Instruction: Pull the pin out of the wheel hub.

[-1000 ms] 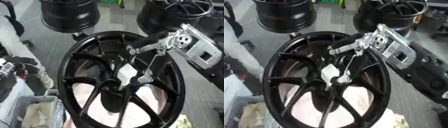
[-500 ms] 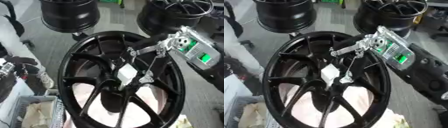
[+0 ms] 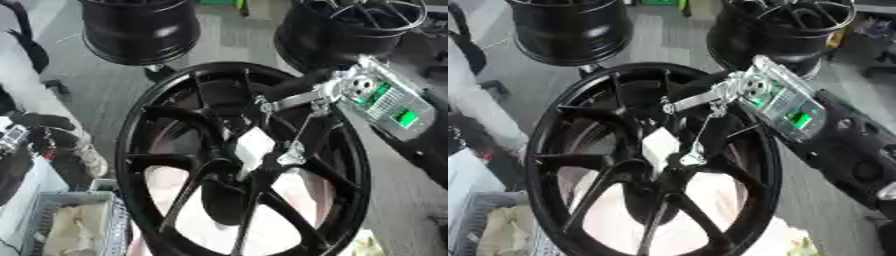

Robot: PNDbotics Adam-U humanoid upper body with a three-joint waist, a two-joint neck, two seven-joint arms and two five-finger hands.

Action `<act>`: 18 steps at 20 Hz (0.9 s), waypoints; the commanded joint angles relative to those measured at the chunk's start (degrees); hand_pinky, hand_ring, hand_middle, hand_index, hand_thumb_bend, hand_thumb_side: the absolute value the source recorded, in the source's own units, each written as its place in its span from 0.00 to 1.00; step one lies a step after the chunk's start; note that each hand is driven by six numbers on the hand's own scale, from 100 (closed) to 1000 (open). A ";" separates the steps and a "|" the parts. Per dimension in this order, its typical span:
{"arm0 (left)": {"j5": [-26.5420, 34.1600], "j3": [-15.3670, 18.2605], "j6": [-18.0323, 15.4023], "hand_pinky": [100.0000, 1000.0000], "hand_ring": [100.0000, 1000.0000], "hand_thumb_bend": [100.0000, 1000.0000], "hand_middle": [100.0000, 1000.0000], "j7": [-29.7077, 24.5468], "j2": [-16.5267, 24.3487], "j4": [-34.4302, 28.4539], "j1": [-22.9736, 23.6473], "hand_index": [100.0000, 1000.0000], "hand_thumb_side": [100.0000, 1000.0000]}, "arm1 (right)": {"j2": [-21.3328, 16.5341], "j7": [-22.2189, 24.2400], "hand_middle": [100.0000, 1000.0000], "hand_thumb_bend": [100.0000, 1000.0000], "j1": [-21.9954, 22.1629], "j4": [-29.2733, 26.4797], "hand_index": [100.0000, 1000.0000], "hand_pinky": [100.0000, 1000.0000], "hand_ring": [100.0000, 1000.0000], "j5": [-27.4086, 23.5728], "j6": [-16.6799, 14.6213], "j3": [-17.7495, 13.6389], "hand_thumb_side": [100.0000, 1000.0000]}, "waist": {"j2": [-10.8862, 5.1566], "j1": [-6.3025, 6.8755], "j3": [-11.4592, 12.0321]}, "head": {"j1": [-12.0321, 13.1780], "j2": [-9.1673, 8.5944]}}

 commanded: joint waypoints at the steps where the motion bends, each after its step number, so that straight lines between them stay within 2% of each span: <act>1: 0.08 -0.20 -0.07 0.66 0.61 0.00 0.60 -0.23 0.42 -0.97 -0.82 0.70 0.87 | -0.40 -0.37 0.72 0.09 -0.86 0.26 0.79 0.69 0.73 0.35 -0.03 -1.15 0.17 | -0.59 0.34 0.00 | -0.24 -0.14; 4: 0.09 -0.20 -0.06 0.66 0.61 0.00 0.60 -0.24 0.42 -0.99 -0.82 0.70 0.87 | -0.21 -0.85 0.68 0.09 -0.86 0.30 0.75 0.68 0.71 0.12 -0.17 -1.12 0.18 | -0.59 0.34 0.02 | -0.26 -0.14; 8: 0.07 -0.21 -0.05 0.66 0.61 0.00 0.60 -0.26 0.42 -0.97 -0.80 0.70 0.87 | -0.11 -1.83 0.54 0.07 -1.04 -0.44 0.61 0.65 0.64 -0.45 -0.15 -1.08 0.16 | -0.58 0.33 0.02 | -0.29 -0.14; 9: 0.07 -0.21 -0.05 0.66 0.61 0.00 0.60 -0.27 0.40 -0.98 -0.81 0.70 0.87 | -0.09 -2.18 0.47 0.05 -1.06 -0.55 0.53 0.63 0.59 -0.57 -0.09 -1.13 0.15 | -0.58 0.34 0.01 | -0.28 -0.14; 13: 0.05 -0.16 -0.05 0.66 0.61 0.00 0.60 -0.22 0.41 -0.97 -0.78 0.70 0.87 | -0.21 -5.39 0.36 0.03 -1.04 -1.09 0.40 0.59 0.53 -1.37 -0.07 -1.65 0.14 | -0.58 0.35 -0.03 | -0.26 -0.14; 18: 0.04 -0.11 -0.03 0.66 0.61 0.00 0.60 -0.19 0.37 -0.97 -0.75 0.70 0.87 | -0.98 -9.36 0.34 0.01 -0.96 -3.86 0.38 0.57 0.51 -2.80 -0.09 -2.73 0.14 | -0.57 0.37 -0.16 | -0.08 -0.14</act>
